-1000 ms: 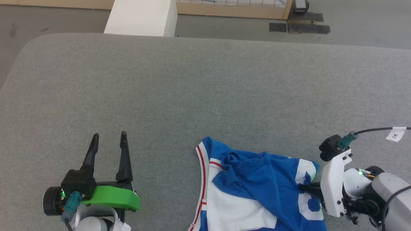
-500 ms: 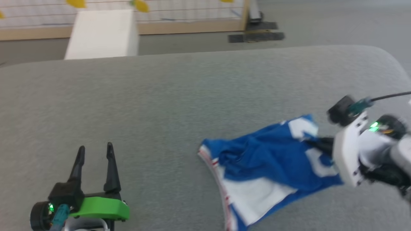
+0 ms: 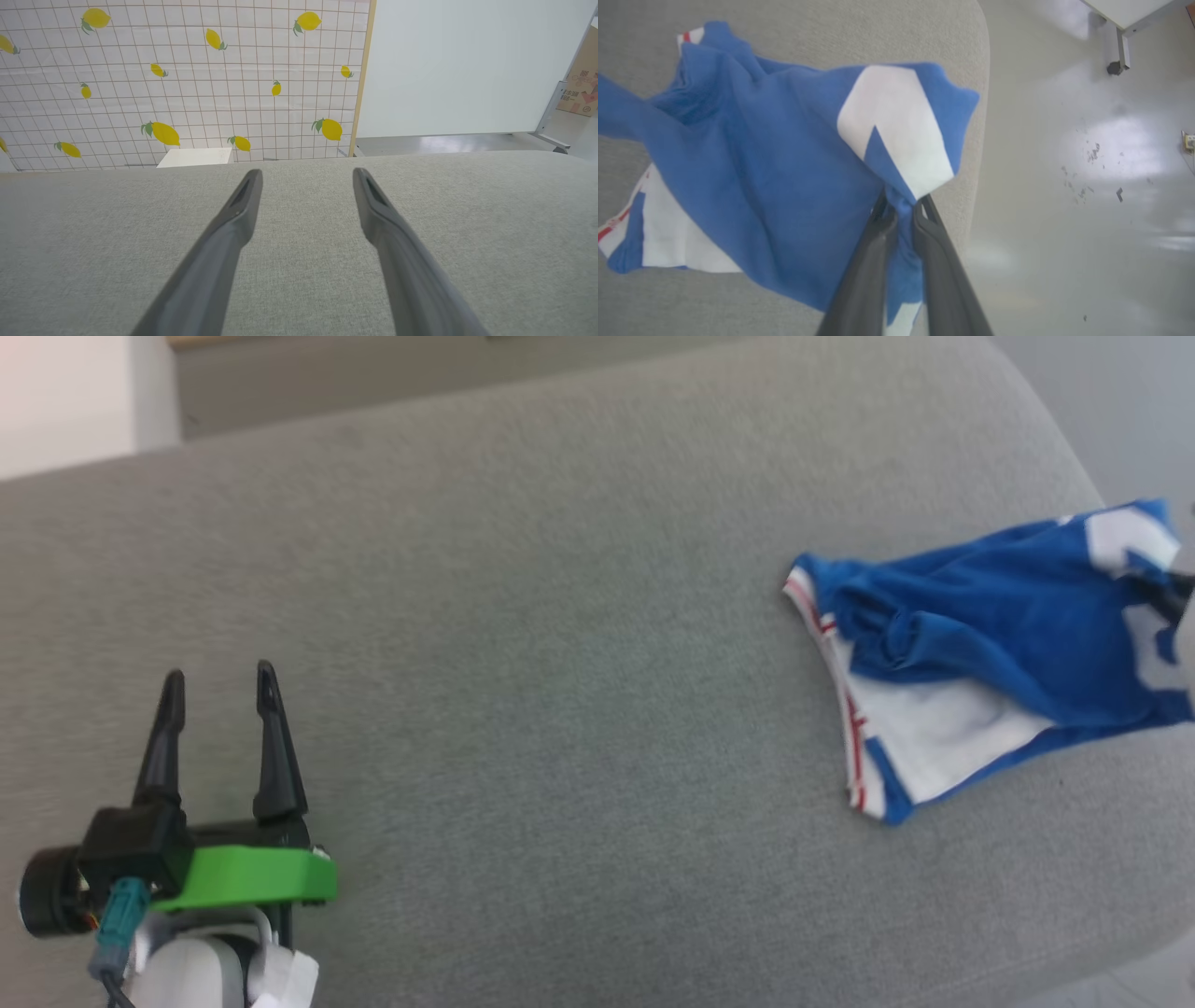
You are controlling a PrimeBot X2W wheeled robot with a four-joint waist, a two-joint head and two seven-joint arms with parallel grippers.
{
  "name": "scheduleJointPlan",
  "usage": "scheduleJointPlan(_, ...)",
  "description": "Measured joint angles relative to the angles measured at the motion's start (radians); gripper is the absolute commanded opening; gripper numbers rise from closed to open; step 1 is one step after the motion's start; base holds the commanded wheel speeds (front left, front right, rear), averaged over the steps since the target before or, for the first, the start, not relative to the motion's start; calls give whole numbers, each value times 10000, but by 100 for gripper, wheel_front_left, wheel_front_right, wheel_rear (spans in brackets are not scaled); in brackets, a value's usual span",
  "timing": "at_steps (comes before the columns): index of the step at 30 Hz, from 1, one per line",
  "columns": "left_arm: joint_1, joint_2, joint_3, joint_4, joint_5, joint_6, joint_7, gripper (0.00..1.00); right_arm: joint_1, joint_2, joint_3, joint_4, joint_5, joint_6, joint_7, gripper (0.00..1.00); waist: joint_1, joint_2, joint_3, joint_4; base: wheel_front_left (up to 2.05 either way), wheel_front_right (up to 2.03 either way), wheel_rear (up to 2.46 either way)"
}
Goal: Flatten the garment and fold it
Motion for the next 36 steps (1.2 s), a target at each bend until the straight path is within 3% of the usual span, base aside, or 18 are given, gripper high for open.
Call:
scheduleJointPlan(10, -717, 387, -31, -502, 303, -255, 0, 100, -1066, 1099, -1475, 3292, -775, 2, -1285, 0, 1, 0, 1886, -535, 0, 0, 0)
scheduleJointPlan(21, -1153, 408, -48, -677, 303, -284, -4, 100, -1723, 1839, -2295, 5591, -1768, 0, -2155, 0, 1, 0, 2901, -494, 0, 0, 0)
scheduleJointPlan(22, -1155, 395, -50, -639, 301, -286, -4, 100, -1723, 1944, -2286, 5695, -1808, 0, -2178, 19, 1, 0, 2869, -473, 0, 0, 0)
scheduleJointPlan(23, -1155, 374, -48, -596, 297, -282, -4, 100, -1723, 2048, -2297, 5797, -1812, 0, -2186, 69, 1, 0, 2816, -452, 0, 0, 0)
scheduleJointPlan(24, -1154, 351, -48, -554, 293, -282, -4, 100, -1723, 2100, -2316, 5879, -1822, 2, -2255, 100, 1, 0, 2759, -436, 0, 0, 0)
scheduleJointPlan(27, -1128, 257, -65, -368, 251, -267, 0, 100, -1732, 2002, -2355, 6065, -2247, 2, -2872, 100, 1, 0, 2453, -360, 0, 0, 0)
scheduleJointPlan(30, -1070, 178, -88, -174, 173, -259, -2, 100, -1900, 1816, -2729, 6205, -2897, 0, -4186, 100, 0, 0, 2071, -243, 0, 0, 0)
scheduleJointPlan(36, -583, -10, -105, 104, 8, -205, -2, 100, -2143, 2080, -3760, 6293, -4086, 0, -6475, 100, -1, 0, 1116, 35, 0, 0, 0)
